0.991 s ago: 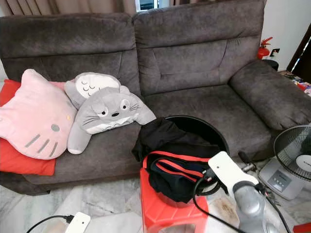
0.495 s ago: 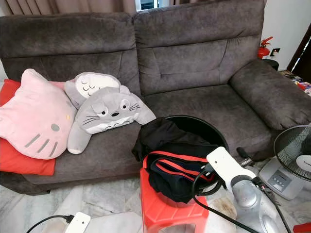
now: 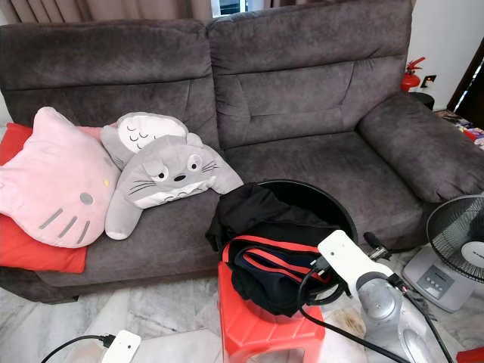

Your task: Hang hanger

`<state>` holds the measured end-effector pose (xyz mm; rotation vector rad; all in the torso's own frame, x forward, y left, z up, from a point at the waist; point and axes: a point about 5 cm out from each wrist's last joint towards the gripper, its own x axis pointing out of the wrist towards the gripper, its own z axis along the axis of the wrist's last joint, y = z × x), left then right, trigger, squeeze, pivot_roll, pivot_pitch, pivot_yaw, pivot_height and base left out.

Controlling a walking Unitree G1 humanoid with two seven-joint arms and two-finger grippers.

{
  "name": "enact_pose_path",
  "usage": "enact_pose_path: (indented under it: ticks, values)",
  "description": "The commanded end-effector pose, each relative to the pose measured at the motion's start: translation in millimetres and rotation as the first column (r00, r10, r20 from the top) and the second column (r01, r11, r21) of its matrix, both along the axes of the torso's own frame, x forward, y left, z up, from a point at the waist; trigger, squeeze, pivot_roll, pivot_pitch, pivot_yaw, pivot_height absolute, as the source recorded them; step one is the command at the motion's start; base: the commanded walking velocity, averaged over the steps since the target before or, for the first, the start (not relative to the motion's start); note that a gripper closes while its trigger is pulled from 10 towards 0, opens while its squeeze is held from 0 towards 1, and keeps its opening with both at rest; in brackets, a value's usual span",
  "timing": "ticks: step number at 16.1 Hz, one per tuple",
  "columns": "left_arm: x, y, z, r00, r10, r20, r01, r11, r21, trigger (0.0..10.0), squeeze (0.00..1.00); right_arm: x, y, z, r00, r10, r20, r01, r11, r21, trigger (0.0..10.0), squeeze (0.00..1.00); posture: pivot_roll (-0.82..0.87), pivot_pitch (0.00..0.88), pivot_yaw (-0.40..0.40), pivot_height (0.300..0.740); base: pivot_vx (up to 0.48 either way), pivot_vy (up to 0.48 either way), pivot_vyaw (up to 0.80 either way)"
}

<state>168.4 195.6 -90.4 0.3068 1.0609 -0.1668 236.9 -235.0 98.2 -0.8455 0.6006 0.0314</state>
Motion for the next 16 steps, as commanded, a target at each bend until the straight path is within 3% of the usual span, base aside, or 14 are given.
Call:
enact_pose_path:
  ticks: [1, 16]
  values:
    - [-1.9, 2.4, -0.7, 1.000, 0.007, -0.014, -0.007, 1.000, 0.011, 10.0, 0.00, -0.6, -1.9, -3.7, 1.000, -0.005, -0.030, 0.005, 1.000, -0.011, 10.0, 0.00, -0.04, 0.000, 0.042, 0.740, 0.000, 0.000, 0.00]
    - [-1.6, 2.7, -0.5, 1.000, 0.007, -0.007, -0.007, 1.000, 0.022, 10.0, 0.00, 15.2, 13.3, -0.2, 0.993, 0.117, 0.020, -0.116, 0.993, -0.036, 10.0, 0.00, -0.03, 0.000, 0.041, 0.740, 0.000, 0.000, 0.00]
